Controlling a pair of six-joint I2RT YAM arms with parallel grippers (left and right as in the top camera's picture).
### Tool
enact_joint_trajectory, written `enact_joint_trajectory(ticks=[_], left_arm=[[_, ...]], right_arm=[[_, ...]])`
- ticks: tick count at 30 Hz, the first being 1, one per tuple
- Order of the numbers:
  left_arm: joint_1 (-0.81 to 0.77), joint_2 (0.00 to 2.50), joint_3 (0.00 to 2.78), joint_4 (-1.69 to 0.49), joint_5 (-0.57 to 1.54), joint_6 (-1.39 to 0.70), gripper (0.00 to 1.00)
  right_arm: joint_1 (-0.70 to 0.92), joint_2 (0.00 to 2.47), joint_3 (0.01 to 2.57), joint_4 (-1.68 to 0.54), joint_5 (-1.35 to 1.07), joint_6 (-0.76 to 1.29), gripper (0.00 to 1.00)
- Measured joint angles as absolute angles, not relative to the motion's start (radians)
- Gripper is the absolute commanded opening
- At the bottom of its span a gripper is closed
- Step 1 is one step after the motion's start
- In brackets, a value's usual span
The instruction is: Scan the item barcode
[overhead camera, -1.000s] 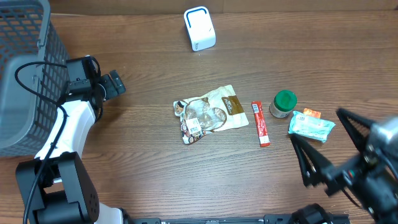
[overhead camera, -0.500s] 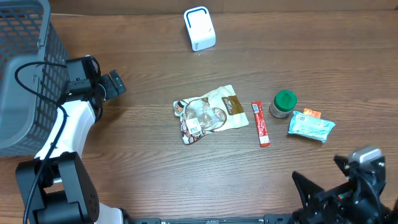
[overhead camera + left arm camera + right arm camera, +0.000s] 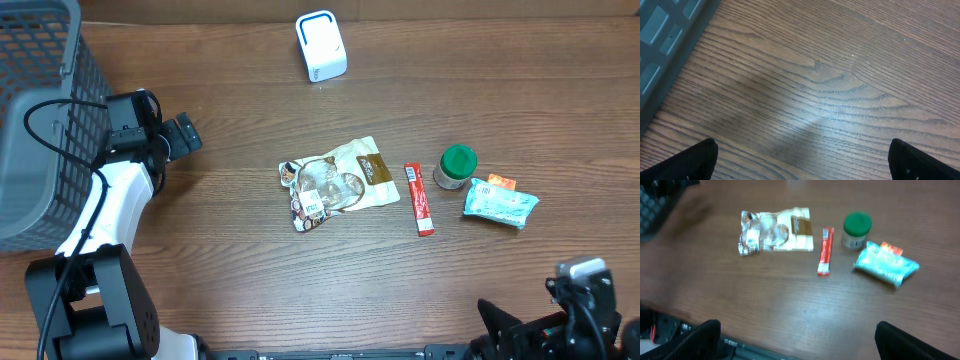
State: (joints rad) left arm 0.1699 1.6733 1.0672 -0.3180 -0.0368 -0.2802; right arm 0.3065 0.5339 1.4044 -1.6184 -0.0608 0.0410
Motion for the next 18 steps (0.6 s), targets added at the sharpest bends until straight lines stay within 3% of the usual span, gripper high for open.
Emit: enact_joint_trajectory(ticks=[6, 18], left_arm=[[0.170, 1.673, 1.067, -0.318, -0.037, -0.280, 0.99], [0.170, 1.673, 1.067, -0.318, -0.037, -0.280, 1.00]], right_arm=[[0.274, 0.441, 1.311, -1.317, -0.035, 0.014, 1.00], [0.238, 0.203, 0.792, -0.472, -0.015, -0.001, 1.00]])
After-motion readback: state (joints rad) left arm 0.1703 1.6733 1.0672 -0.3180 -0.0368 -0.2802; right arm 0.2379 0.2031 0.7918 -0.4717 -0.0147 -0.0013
